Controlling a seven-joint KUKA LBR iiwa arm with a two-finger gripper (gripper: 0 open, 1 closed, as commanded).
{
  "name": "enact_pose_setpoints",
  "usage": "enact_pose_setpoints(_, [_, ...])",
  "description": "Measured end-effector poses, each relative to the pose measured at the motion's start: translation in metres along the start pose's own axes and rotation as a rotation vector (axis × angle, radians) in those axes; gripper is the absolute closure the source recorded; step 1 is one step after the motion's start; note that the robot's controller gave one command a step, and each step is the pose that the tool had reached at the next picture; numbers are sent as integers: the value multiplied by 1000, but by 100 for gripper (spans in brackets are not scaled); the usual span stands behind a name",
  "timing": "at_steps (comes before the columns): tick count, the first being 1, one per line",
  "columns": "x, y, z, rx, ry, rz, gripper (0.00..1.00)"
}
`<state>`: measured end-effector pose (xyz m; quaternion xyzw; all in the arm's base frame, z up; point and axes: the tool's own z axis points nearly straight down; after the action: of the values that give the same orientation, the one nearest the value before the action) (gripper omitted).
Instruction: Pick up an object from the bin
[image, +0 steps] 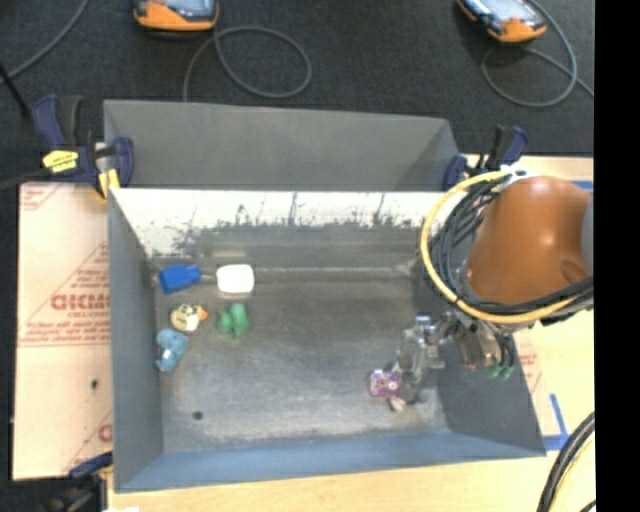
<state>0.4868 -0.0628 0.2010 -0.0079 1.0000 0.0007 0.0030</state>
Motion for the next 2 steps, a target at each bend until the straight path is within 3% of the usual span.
enact_pose_setpoints(1, [0, 0, 0, 0, 0, 2, 0])
enact_pose_setpoints(2, [0, 0, 0, 0, 0, 2, 0])
